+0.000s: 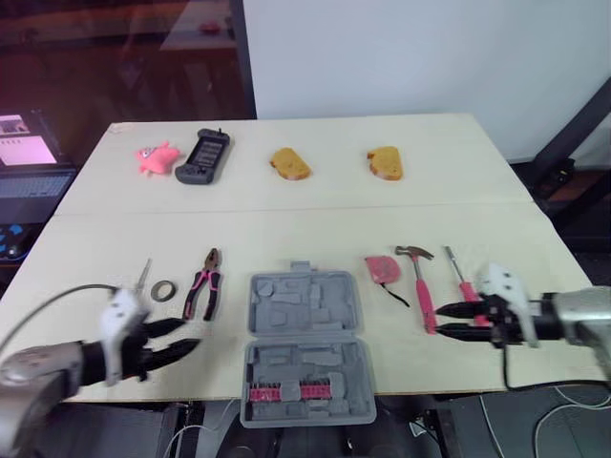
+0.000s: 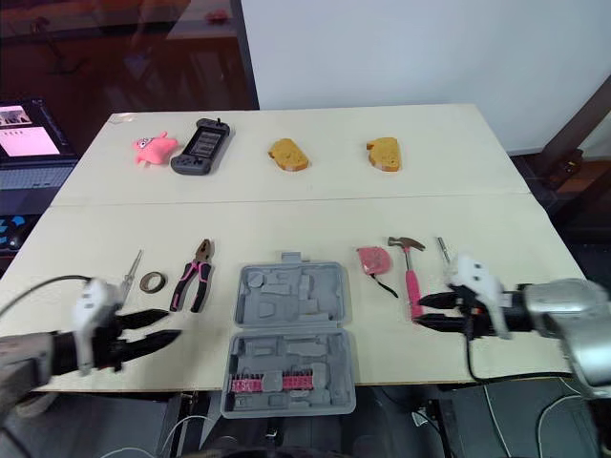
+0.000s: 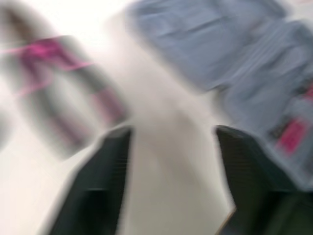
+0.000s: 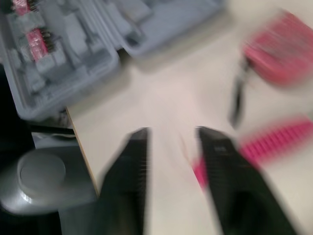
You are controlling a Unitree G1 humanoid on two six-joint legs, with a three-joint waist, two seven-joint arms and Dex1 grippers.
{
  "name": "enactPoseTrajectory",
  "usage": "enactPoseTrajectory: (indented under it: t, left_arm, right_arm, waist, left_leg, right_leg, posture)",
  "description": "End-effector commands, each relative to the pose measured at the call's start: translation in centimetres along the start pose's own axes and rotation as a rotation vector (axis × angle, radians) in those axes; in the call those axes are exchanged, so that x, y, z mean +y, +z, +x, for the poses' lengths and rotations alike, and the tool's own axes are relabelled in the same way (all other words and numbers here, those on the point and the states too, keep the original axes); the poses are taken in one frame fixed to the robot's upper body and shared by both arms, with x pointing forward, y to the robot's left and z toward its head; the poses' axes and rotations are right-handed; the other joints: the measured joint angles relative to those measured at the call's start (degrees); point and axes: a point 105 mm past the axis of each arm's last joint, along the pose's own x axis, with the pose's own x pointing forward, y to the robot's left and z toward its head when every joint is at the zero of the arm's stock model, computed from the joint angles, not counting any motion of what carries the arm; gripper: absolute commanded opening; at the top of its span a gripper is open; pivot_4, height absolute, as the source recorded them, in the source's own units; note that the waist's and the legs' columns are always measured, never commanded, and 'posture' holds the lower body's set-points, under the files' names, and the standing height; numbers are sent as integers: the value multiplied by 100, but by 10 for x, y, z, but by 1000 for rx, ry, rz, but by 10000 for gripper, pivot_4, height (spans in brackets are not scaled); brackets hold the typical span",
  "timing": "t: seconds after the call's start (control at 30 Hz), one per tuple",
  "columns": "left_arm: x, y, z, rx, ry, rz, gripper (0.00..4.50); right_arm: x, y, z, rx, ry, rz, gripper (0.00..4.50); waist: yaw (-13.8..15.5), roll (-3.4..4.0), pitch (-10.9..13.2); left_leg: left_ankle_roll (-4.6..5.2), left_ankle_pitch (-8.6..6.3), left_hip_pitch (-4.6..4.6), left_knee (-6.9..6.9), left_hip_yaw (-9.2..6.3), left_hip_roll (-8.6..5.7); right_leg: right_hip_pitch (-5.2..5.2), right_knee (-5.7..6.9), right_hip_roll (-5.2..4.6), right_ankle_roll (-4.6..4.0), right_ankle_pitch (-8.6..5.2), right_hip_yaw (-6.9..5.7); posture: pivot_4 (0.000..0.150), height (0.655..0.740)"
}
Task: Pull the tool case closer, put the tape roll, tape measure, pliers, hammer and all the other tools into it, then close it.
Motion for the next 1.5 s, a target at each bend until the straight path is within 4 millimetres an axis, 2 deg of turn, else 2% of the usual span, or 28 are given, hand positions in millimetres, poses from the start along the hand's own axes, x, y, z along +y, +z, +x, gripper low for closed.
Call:
enactPoseTrajectory:
  t: [0.03, 0.07, 0.1, 0.23, 0.33, 0.43, 0.53, 0.6, 0.73, 0.87, 0.97, 1.07, 1.17, 1.27, 1.37, 1.5]
  left_arm:
    - [41, -2, -41, 5, 146, 71, 45000]
    - [56, -5, -59, 7, 211, 69, 45000]
    - [66, -7, -72, 9, 255, 73, 45000]
    - [78, -11, -95, -6, 307, 65, 45000]
    - [83, -12, -101, -34, 339, 60, 45000]
    - [81, -10, -98, -69, 343, 42, 45000]
    - [74, -3, -92, -136, 358, 6, 45000]
    - [68, -1, -89, -153, 379, -14, 45000]
    - [43, -8, -86, -132, 375, -85, 45000]
    - [28, -13, -85, -96, 412, -100, 45000]
    - [13, -10, -82, -118, 388, -127, 45000]
    - [11, -6, -74, -96, 372, -130, 45000]
    - [17, 3, -61, -58, 369, -83, 45000]
    - [30, 7, -47, 45, 371, -71, 45000]
    - [33, 18, -31, 91, 287, -61, 45000]
    - [34, 37, -12, 150, 110, 117, 45000]
  right_arm:
    - [-20, -1, -30, -17, -114, -27, 38784]
    - [-25, -5, -38, -13, -148, -18, 42955]
    - [-28, -7, -44, -22, -169, -6, 44115]
    - [-36, -11, -55, -26, -206, 4, 44115]
    - [-40, 0, -56, -92, -209, 35, 44115]
    - [-36, 19, -49, -153, -159, 52, 44115]
    - [-27, 55, -31, -203, -68, 83, 44115]
    - [-14, 77, -16, -196, 28, 65, 44115]
    - [16, 118, 9, -178, 216, -139, 44115]
    - [18, 147, 22, -212, 225, -305, 44115]
    - [25, 183, 31, -318, 218, -465, 44115]
    - [33, 212, 36, -412, 219, -542, 44115]
    - [41, 221, 39, -410, 237, -588, 44115]
    - [59, 224, 29, -400, 422, -451, 44115]
    - [60, 224, 27, -386, 442, -392, 44115]
    - [64, 215, 32, -336, 433, -341, 44115]
  waist:
    - [12, 0, 0]
    - [19, -1, 1]
    - [23, -2, 1]
    - [14, 8, 0]
    - [14, 7, 1]
    - [8, 13, 3]
    - [-37, 22, 8]
    - [-93, 20, 9]
    - [-115, 19, 11]
    - [-70, 12, 13]
    - [-60, 9, 14]
    - [-54, 10, 15]
    - [-32, 7, 13]
    - [16, 9, 14]
    - [13, 8, 14]
    - [12, 9, 15]
  left_leg:
    - [0, 0, 0, -1, 2, 0]
    - [1, 0, 0, -1, 2, 0]
    - [0, -1, -1, -1, 2, 1]
    - [8, -5, -6, -13, 3, 0]
    - [12, -9, -6, -13, 3, 0]
    - [12, -9, -8, -17, 1, 1]
    - [12, -9, -8, -19, 2, 2]
    - [12, -9, -9, -19, 1, 4]
    - [15, -11, -12, -21, 5, 6]
    - [24, -18, -14, -29, 10, 5]
    - [24, -19, -15, -29, 5, 3]
    - [23, -19, -15, -26, 4, 3]
    - [22, -17, -14, -24, -5, 3]
    - [23, -17, -14, -20, -4, -3]
    - [23, -17, -13, -19, -6, -1]
    - [23, -18, -13, -25, 1, -2]
  right_leg:
    - [0, -3, -2, 0, 0, 2]
    - [0, -4, -3, 0, 0, 2]
    - [-2, -5, -3, 0, 0, 1]
    - [-7, -28, -12, -1, -1, 2]
    - [-6, -38, -16, 1, 1, 2]
    - [-4, -39, -16, 1, 1, 6]
    - [-4, -38, -17, 1, 1, 9]
    - [-4, -37, -20, 2, 2, 7]
    - [-9, -41, -22, 2, 2, 5]
    - [-10, -65, -22, 5, 3, 3]
    - [-16, -76, -23, 5, 3, -7]
    - [-8, -70, -21, 8, 6, -7]
    - [-17, -70, -19, 7, 6, -17]
    - [-17, -69, -19, 6, 8, -15]
    - [-18, -68, -15, 3, 10, -14]
    - [-24, -68, -16, 3, 10, -14]
  posture:
    - [1500, 7400]
    - [1500, 7400]
    - [1500, 7400]
    - [1500, 7400]
    - [1500, 7400]
    - [1500, 7400]
    - [1500, 7400]
    - [1500, 7400]
    - [1500, 7400]
    - [1500, 7400]
    - [1500, 7400]
    - [1500, 7400]
    - [1500, 7400]
    - [1500, 7400]
    - [1500, 7400]
    - [1500, 7400]
